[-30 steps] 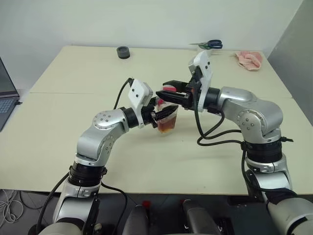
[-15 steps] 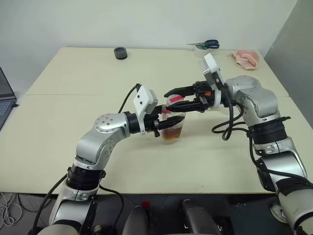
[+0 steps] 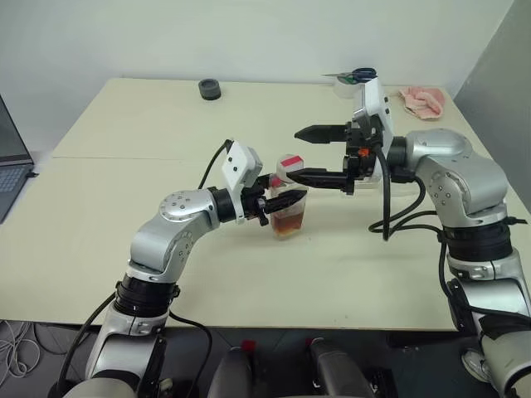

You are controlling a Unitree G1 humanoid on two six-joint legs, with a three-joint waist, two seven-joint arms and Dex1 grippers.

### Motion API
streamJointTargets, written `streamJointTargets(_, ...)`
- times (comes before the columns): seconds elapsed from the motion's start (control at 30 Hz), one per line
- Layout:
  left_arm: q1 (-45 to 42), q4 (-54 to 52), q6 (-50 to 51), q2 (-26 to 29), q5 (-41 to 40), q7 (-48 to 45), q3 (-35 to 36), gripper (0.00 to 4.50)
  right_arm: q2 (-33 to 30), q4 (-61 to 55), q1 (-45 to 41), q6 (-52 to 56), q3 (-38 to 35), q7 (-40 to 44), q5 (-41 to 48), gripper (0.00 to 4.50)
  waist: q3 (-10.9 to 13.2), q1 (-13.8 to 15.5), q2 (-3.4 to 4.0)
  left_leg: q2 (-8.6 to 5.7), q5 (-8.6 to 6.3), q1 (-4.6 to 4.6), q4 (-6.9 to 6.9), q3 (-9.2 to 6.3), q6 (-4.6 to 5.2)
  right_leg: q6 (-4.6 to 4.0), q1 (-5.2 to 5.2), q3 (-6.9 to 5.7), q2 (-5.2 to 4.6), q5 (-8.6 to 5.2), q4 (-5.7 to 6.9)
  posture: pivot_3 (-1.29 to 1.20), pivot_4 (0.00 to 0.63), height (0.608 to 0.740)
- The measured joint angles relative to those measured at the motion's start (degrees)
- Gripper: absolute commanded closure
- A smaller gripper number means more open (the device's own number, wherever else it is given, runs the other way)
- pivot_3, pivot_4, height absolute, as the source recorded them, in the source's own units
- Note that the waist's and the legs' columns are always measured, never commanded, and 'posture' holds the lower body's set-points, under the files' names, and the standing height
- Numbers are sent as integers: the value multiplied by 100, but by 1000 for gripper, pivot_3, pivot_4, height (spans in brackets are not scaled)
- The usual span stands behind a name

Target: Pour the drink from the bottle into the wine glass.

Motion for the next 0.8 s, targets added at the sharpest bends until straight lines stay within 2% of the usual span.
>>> streamJointTargets(0.13, -63, 71, -59, -77, 38, -42, -31, 2631, 390, -809, 301, 570, -12, -826, 164, 0, 0, -14, 0, 2, 0, 1, -2, 0, 0, 1, -1, 2, 4, 0, 2, 0, 150, 740)
streamJointTargets(0.23, -63, 89, -76, -135, 78, -74, -79, 2631, 695, -993, 334, 936, -20, -1416, 257, 0, 0, -6, 0, 0, 0, 0, 4, 0, 0, 1, 0, 3, 3, 0, 1, 0, 150, 740)
streamJointTargets(0.37, -64, 90, -116, -134, 117, -72, -74, 2631, 721, -1107, 387, 1211, -105, -2016, 249, 0, 0, -6, 0, -2, 0, 0, 4, 2, 0, 8, 1, 5, 2, -5, -1, 0, 150, 740)
streamJointTargets(0.5, -63, 90, -163, -134, 130, -70, -69, 2631, 698, -1184, 443, 1318, -102, -2261, 250, 0, 0, -6, 0, 0, 0, 0, 1, 2, 0, 7, 0, 5, 3, -4, -2, 0, 150, 740)
streamJointTargets(0.6, -61, 90, -164, -134, 136, -65, -69, 2631, 678, -1261, 514, 1384, -96, -2360, 256, 595, 0, -6, 0, 0, 0, 0, 1, 2, 0, 6, 0, 5, 3, -4, -2, 0, 150, 740)
streamJointTargets(0.8, -57, 90, -166, -134, 153, -62, -69, 2631, 692, -1394, 570, 1499, -71, -2381, 453, 2615, 0, -7, 0, 0, 0, 0, 2, 3, 0, 11, 0, 5, 4, -7, -2, 0, 150, 740)
